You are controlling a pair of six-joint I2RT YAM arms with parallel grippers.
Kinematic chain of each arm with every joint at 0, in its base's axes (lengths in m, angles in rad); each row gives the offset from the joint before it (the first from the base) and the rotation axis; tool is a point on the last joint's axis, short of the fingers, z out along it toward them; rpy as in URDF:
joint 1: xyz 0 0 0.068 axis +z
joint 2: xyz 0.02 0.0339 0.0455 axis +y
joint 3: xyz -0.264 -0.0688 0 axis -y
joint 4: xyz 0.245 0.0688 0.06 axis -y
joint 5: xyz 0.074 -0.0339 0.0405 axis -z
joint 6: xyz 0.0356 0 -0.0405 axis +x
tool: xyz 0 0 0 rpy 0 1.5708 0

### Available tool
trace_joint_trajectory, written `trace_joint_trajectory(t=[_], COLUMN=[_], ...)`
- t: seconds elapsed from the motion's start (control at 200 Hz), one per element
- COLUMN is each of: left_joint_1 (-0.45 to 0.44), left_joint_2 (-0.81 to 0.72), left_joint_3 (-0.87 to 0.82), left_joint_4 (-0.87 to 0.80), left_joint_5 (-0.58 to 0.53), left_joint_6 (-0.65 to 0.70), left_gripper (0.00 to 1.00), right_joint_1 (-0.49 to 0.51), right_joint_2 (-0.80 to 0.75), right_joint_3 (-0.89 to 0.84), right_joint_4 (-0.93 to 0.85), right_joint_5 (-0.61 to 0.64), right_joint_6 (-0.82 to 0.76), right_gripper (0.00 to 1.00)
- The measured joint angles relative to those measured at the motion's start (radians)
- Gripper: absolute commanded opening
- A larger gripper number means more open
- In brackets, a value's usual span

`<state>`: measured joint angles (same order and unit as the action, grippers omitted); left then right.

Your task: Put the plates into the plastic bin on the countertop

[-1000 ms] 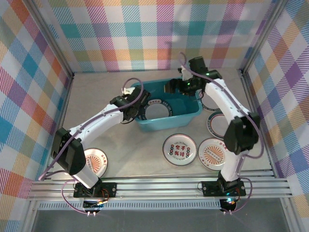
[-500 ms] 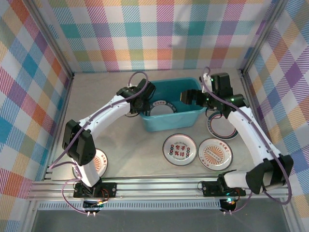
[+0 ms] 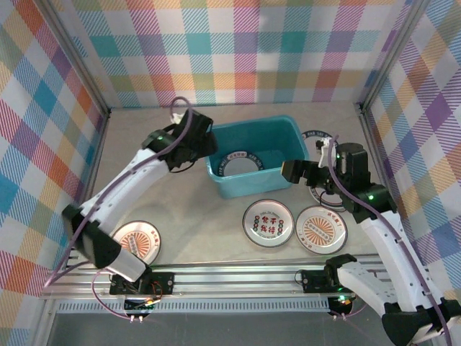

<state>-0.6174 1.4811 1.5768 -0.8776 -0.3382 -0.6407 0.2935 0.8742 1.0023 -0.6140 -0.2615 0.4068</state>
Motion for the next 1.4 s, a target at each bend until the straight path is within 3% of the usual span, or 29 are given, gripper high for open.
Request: trace_joint_trajectory(t=[0.195, 0.345, 0.575, 0.72, 1.4], left_joint_1=[0.048, 0.109, 0.132, 0.164, 0.235], left_joint_2=[-0.256, -0.414, -0.474, -0.509, -0.264], left_joint_3=[-0.084, -0.257, -0.533, -0.621, -0.741], left_joint_4=[-0.154, -0.273, -0.391, -0.406, -0.285], left_joint_5=[-0.067, -0.071, -0.031, -0.003, 0.088], left_joint_6=[-0.02, -0.048, -0.109, -0.136, -0.16], left_gripper=[0.72, 0.72, 0.73, 0.76, 0.74], right_joint_1=[0.002, 0.05, 0.236, 0.274, 0.277], right_joint_2=[-0.007, -0.003, 0.081, 0.108, 0.082], right_joint_3=[-0.023, -0.051, -0.076, -0.099, -0.172], right_joint_4=[0.001, 0.022, 0.082, 0.111, 0.167], right_joint_5=[-0.039, -0.066, -0.064, -0.053, -0.054], right_joint_6=[0.043, 0.085, 0.122, 0.133, 0.128], right_gripper=[0.99, 0.99, 0.99, 0.99, 0.99])
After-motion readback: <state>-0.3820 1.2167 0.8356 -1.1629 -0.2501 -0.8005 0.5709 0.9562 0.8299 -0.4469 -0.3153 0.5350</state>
